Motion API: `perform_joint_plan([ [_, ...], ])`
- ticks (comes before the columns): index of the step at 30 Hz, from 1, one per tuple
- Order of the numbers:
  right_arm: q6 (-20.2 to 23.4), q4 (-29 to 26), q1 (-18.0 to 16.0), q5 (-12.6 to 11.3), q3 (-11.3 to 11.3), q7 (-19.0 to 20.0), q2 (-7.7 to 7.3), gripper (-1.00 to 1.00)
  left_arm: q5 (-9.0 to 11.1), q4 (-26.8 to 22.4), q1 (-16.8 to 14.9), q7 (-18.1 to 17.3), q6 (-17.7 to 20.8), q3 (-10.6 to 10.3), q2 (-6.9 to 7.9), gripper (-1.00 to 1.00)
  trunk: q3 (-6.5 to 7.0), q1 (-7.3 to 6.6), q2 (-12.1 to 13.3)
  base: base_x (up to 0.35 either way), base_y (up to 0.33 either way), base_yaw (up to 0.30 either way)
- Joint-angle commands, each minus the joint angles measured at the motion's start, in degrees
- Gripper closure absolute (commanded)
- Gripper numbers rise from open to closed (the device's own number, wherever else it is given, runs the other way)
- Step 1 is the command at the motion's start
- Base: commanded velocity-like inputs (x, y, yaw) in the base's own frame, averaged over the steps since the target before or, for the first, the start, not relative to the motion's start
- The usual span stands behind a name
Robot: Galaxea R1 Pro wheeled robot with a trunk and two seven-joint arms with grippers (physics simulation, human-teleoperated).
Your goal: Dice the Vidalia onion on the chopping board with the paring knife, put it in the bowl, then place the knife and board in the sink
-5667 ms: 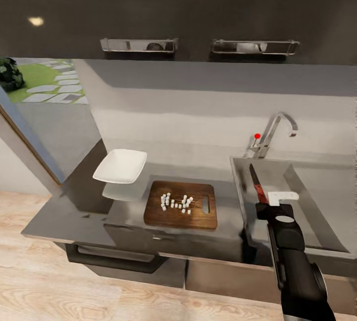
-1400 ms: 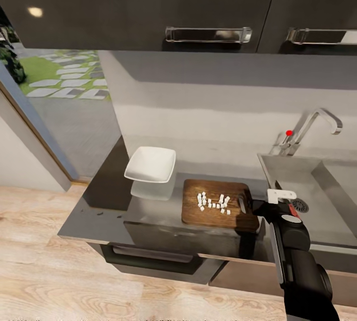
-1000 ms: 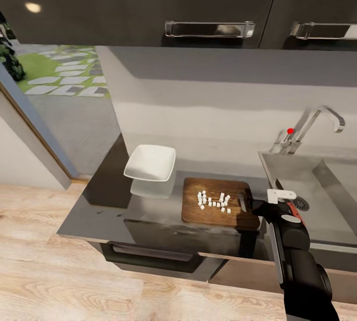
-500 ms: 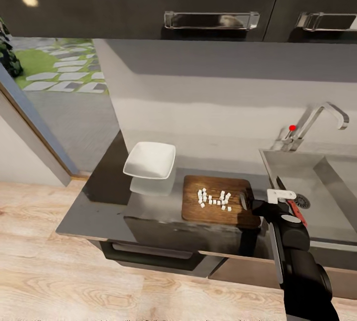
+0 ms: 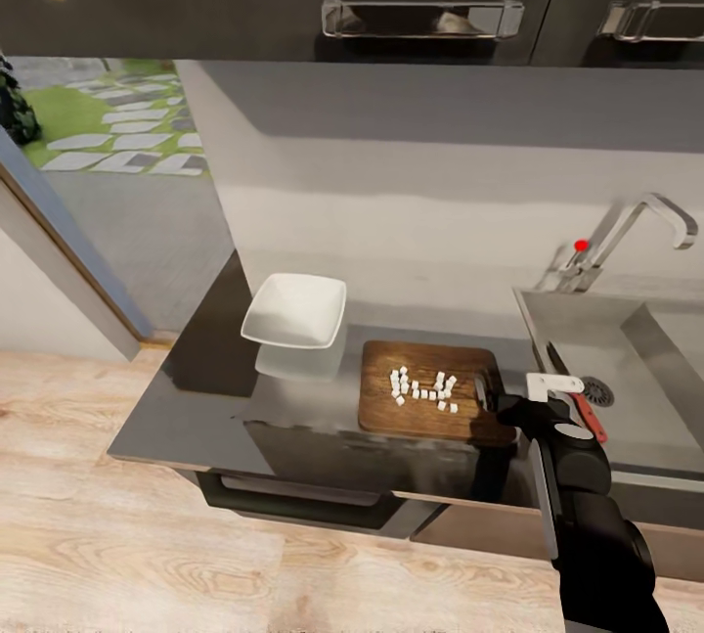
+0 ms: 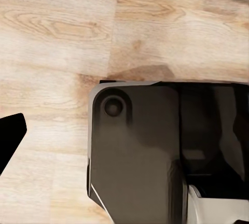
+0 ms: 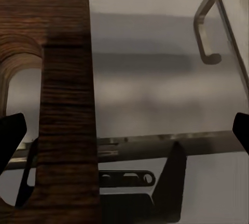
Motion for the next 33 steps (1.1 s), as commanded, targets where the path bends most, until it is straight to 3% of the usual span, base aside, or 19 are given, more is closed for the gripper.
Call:
perform_joint_plan([
  [1, 0.3, -0.1, 0.0, 0.3, -0.1, 0.3, 0.05, -1.00, 0.4, -0.1, 0.0, 0.4, -0.2, -0.3, 0.09, -1.00, -0.18, 0.03, -0.1, 0.000, 0.000, 0.000],
  [18, 0.3, -0.1, 0.0, 0.3, -0.1, 0.3, 0.55, -1.00, 0.4, 0.0, 0.0, 0.4, -0.2, -0.3, 0.09, -1.00, -1.72, 0.03, -0.1, 0.000, 0.000, 0.000],
  [32, 0.5, 0.0, 0.0, 0.4, -0.1, 0.3, 0.64, -1.00, 0.4, 0.0, 0.0, 0.4, -0.2, -0.3, 0.09, -1.00, -1.81, 0.03, -0.1, 0.000, 0.000, 0.000],
  [33, 0.5, 0.0, 0.0, 0.4, -0.1, 0.3, 0.65, 1.00, 0.4, -0.1, 0.0, 0.4, -0.2, -0.3, 0.09, -1.00, -1.81, 0.03, -0.1, 0.000, 0.000, 0.000],
])
